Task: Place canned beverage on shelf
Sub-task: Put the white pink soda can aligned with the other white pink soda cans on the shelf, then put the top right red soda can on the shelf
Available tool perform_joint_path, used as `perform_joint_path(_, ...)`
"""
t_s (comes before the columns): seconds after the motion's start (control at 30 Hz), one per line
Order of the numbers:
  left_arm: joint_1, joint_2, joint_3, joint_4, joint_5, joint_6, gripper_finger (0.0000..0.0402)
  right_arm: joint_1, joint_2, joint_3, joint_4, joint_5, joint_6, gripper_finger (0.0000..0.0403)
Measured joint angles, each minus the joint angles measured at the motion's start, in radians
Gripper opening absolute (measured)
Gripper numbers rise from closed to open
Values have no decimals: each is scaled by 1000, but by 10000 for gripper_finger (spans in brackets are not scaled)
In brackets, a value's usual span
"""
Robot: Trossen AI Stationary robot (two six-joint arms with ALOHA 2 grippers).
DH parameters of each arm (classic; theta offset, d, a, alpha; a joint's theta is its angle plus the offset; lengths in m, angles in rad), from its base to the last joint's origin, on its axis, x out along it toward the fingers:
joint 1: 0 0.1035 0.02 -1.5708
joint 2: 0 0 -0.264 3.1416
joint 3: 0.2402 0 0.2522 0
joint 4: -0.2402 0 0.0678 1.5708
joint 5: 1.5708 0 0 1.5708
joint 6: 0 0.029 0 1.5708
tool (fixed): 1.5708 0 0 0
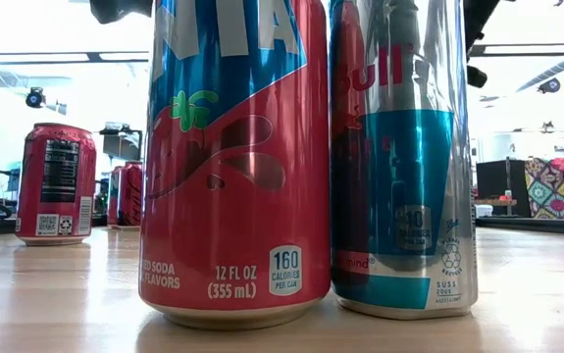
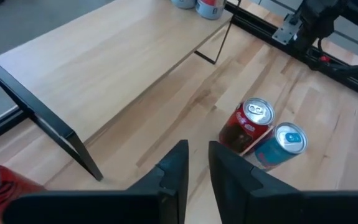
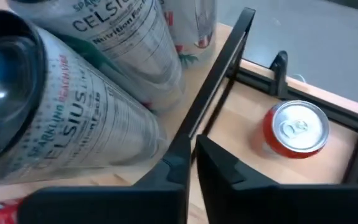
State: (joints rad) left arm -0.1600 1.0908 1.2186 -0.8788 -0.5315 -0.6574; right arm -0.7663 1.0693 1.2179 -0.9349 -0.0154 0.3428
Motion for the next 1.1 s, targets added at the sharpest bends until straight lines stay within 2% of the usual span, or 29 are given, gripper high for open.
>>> perform_joint_path(0.3, 0, -1, 0, -7, 0, -6, 40, 0, -16, -35, 63, -116, 1, 9)
perform_joint_path(0.77, 0, -2, 0, -10, 0, -4, 40, 0, -19, -48, 107, -230, -21, 9)
perform_joint_path(0.93, 0, -2, 0, -14, -3, -3, 40, 0, -31, -48, 104, -196, -21, 9)
perform_joint_path(1.1, 0, -2, 0, -16, -29, -33, 41, -1, -64, -48, 98, -28, -54, 13)
